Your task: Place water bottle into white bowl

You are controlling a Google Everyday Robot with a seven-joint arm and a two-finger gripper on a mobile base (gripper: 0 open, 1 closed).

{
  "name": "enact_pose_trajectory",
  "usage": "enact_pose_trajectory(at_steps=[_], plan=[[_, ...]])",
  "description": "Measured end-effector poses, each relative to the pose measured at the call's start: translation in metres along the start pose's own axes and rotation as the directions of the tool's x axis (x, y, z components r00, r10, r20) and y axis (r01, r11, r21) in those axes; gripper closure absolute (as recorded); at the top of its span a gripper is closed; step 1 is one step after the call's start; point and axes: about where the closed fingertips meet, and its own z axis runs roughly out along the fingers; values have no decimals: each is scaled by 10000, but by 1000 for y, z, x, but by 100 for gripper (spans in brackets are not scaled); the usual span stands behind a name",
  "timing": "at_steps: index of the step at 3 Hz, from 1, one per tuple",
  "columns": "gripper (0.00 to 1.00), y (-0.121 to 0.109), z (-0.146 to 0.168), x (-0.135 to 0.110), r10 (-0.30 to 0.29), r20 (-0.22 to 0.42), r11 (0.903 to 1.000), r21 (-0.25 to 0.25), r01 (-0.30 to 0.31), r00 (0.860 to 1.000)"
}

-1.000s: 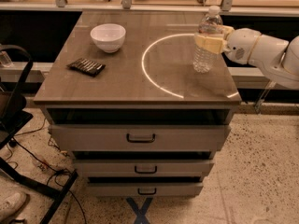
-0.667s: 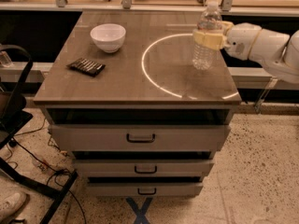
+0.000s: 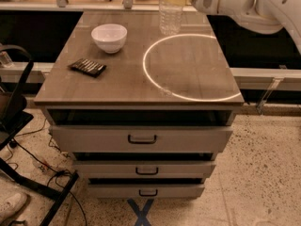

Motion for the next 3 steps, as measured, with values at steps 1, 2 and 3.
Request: enact_pose_trajectory(at_steps=[1,2,3], plan=[[100,23,59,-5,69,-1,9999,-74,-69,10000],[100,25,117,9,180,-135,9994,291,-176,9997],[100,29,165,17,201,-137,9995,243,-198,9997]])
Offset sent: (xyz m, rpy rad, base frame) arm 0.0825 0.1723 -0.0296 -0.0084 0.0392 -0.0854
